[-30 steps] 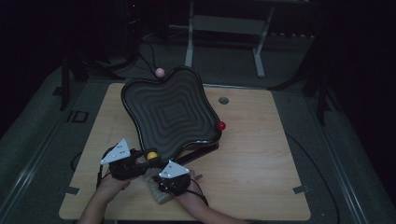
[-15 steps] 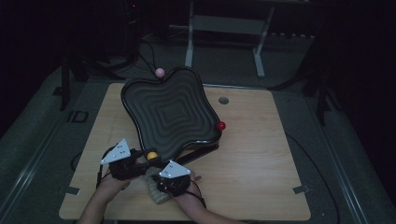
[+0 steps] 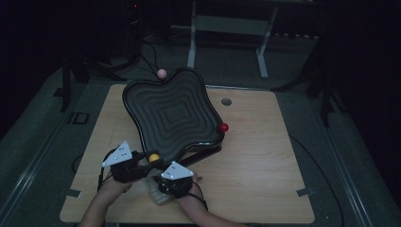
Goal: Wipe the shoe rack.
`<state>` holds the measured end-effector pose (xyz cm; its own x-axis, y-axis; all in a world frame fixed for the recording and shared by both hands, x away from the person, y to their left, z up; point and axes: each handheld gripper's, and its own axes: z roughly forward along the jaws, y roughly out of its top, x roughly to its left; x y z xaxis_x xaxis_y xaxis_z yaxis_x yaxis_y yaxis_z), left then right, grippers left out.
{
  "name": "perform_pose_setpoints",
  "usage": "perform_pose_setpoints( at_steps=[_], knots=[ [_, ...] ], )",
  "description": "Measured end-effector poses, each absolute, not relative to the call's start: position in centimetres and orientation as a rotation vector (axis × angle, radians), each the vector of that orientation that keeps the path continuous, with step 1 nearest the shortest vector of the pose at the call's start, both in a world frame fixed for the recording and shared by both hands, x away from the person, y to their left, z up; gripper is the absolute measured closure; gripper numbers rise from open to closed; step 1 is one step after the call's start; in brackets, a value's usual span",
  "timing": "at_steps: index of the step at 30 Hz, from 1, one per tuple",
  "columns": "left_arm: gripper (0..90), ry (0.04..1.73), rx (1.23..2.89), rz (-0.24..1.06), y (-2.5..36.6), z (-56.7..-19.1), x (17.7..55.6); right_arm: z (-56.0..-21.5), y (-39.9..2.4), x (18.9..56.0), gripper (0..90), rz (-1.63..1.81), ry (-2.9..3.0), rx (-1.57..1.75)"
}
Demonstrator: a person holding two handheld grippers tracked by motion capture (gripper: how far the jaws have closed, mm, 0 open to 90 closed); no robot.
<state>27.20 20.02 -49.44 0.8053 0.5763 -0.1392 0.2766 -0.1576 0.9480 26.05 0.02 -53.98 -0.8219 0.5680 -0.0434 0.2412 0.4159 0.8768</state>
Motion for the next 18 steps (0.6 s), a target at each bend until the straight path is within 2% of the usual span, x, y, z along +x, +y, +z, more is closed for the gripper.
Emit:
perform_pose_setpoints(
  at_steps=[8, 18],
  knots=[
    [59.6, 0.673, 1.740, 0.304, 20.1, -49.5, 27.2, -55.5, 0.6, 26.9, 60.4, 1.310, 2.415, 0.706],
    [59.5, 0.666, 1.740, 0.306, 20.1, -49.6, 27.2, -55.2, -1.4, 26.2, 71.1, 1.246, 2.514, 0.634]
  ],
)
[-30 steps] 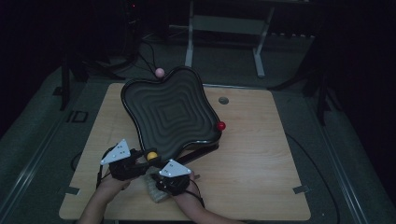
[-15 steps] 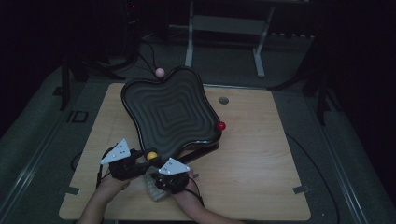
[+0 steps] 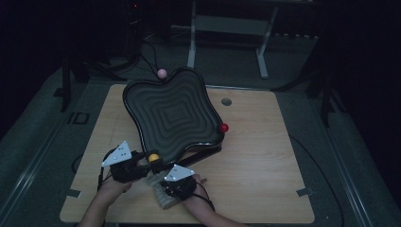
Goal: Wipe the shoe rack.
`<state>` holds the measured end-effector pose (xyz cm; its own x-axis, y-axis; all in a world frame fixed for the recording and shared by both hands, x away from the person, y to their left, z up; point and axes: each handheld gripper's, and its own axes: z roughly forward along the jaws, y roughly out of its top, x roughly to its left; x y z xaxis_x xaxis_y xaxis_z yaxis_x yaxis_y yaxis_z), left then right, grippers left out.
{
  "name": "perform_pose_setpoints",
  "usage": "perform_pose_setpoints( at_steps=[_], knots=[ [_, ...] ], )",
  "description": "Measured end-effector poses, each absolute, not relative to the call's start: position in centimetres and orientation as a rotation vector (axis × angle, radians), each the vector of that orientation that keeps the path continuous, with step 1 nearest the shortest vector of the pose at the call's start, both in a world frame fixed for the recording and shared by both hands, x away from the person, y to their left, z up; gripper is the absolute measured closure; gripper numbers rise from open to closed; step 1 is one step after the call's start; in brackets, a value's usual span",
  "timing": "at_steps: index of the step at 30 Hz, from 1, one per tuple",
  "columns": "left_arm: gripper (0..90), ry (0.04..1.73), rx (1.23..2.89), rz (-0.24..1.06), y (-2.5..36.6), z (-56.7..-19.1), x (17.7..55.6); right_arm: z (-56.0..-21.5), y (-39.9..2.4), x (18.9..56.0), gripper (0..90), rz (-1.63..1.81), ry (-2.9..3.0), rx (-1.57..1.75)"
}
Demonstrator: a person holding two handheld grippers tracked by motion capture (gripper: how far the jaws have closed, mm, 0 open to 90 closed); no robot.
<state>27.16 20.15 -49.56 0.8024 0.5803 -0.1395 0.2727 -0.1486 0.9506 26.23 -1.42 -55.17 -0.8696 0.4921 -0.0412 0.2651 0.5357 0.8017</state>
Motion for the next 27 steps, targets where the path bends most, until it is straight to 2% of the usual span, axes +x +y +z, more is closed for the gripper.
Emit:
perform_pose_setpoints(
  at_steps=[5, 13, 23, 27],
  knots=[
    [59.6, 0.664, 1.741, 0.304, 20.1, -49.5, 27.2, -53.9, -4.4, 25.5, 71.2, 1.235, 2.513, 0.602],
    [59.6, 0.668, 1.736, 0.296, 20.2, -49.6, 27.2, -51.5, -11.5, 26.6, 71.1, 1.205, 2.388, 0.722],
    [59.6, 0.654, 1.743, 0.293, 20.3, -49.5, 27.3, -49.9, -20.3, 31.3, 70.8, 1.074, 2.130, 0.993],
    [59.6, 0.657, 1.740, 0.296, 20.3, -49.6, 27.3, -48.9, -21.7, 33.0, 70.6, 1.071, 2.047, 1.048]
  ],
)
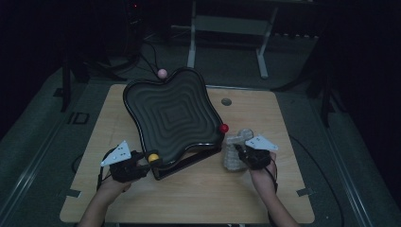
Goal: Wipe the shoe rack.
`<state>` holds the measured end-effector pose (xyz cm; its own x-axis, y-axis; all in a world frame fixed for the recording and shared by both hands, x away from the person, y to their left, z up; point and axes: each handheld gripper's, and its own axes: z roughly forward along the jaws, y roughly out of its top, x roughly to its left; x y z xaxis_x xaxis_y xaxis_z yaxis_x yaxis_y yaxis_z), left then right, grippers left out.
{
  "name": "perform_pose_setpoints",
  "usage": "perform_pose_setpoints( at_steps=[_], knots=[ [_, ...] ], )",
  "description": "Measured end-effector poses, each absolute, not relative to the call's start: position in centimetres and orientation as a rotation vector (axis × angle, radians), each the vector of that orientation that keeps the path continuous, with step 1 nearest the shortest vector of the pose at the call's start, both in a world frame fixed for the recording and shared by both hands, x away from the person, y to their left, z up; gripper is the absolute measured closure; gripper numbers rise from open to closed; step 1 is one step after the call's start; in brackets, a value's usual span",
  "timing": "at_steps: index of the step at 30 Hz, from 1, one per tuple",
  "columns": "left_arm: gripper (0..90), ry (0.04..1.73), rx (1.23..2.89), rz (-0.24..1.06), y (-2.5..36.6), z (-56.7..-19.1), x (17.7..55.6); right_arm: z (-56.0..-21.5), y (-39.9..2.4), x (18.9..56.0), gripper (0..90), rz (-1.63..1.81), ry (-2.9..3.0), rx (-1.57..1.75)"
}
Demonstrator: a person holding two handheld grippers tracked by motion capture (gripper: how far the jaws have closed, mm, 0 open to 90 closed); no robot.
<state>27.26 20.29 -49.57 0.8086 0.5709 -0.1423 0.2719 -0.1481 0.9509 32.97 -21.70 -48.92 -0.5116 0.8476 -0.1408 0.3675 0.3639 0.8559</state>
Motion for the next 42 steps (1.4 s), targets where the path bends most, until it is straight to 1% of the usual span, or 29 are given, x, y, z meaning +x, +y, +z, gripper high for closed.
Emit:
perform_pose_setpoints(
  at_steps=[3, 8, 13, 18, 21, 26, 28, 32, 39, 42],
  knots=[
    [59.6, 0.655, 1.746, 0.294, 20.3, -49.5, 27.3, -48.5, -22.0, 34.1, 70.6, 1.090, 2.027, 1.083],
    [59.7, 0.650, 1.746, 0.285, 20.4, -49.5, 27.4, -48.4, -21.2, 35.3, 70.4, 1.113, 2.045, 1.096],
    [59.7, 0.644, 1.733, 0.275, 20.5, -49.7, 27.5, -50.2, -20.9, 36.6, 70.3, 1.138, 2.063, 1.180],
    [59.8, 0.643, 1.734, 0.273, 20.5, -49.7, 27.5, -53.1, -19.5, 36.9, 70.6, 1.029, 2.166, 1.181],
    [59.8, 0.643, 1.731, 0.275, 20.5, -49.7, 27.4, -53.3, -19.8, 37.0, 70.5, 1.023, 2.190, 1.194],
    [59.7, 0.642, 1.730, 0.275, 20.5, -49.7, 27.5, -51.8, -20.4, 36.7, 70.6, 1.099, 2.142, 1.200],
    [59.7, 0.642, 1.732, 0.274, 20.5, -49.7, 27.5, -52.3, -20.1, 36.7, 70.6, 1.082, 2.166, 1.183],
    [59.7, 0.645, 1.730, 0.277, 20.5, -49.7, 27.4, -54.4, -19.2, 36.2, 70.7, 1.005, 2.239, 1.160],
    [59.6, 0.652, 1.728, 0.280, 20.4, -49.7, 27.4, -53.7, -19.4, 34.1, 70.5, 1.021, 2.282, 1.084],
    [59.7, 0.650, 1.721, 0.277, 20.5, -49.8, 27.4, -53.3, -19.1, 33.9, 69.9, 1.033, 2.285, 1.047]
  ],
)
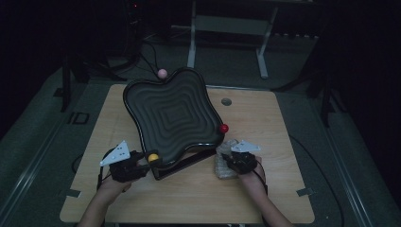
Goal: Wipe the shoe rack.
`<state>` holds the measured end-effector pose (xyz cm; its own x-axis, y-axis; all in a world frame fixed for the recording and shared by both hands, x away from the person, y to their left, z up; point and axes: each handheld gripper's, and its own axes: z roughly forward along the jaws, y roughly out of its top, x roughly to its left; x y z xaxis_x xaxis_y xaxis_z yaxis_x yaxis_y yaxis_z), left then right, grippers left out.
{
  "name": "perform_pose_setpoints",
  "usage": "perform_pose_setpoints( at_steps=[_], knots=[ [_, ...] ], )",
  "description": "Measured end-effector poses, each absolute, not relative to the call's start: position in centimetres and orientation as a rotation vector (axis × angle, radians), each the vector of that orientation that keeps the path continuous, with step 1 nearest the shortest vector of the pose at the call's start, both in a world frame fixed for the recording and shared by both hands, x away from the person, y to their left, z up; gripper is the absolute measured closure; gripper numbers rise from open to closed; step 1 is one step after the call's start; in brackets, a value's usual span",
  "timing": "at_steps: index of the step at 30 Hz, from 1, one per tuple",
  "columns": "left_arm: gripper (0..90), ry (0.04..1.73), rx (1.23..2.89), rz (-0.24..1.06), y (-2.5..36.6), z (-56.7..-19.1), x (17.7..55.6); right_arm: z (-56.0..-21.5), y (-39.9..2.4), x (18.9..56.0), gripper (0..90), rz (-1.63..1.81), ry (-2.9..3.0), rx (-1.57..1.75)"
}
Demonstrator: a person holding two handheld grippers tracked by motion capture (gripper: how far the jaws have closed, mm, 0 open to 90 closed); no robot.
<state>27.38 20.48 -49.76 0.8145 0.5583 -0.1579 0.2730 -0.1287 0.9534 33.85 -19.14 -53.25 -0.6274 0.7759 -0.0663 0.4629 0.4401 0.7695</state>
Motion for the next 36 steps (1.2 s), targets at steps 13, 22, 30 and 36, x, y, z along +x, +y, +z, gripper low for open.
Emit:
perform_pose_setpoints(
  at_steps=[13, 22, 30, 36],
  knots=[
    [59.8, 0.642, 1.710, 0.257, 20.7, -49.9, 27.5, -53.5, -18.4, 36.2, 62.0, 1.068, 2.255, 1.060],
    [59.8, 0.641, 1.705, 0.252, 20.7, -49.9, 27.6, -52.7, -17.8, 36.1, 60.4, 1.056, 2.226, 1.008],
    [59.8, 0.639, 1.706, 0.252, 20.9, -49.9, 27.6, -54.0, -17.8, 36.1, 63.9, 1.016, 2.260, 1.001],
    [59.8, 0.640, 1.714, 0.259, 20.8, -49.8, 27.5, -53.7, -17.5, 36.0, 68.5, 1.002, 2.256, 1.018]
  ],
)
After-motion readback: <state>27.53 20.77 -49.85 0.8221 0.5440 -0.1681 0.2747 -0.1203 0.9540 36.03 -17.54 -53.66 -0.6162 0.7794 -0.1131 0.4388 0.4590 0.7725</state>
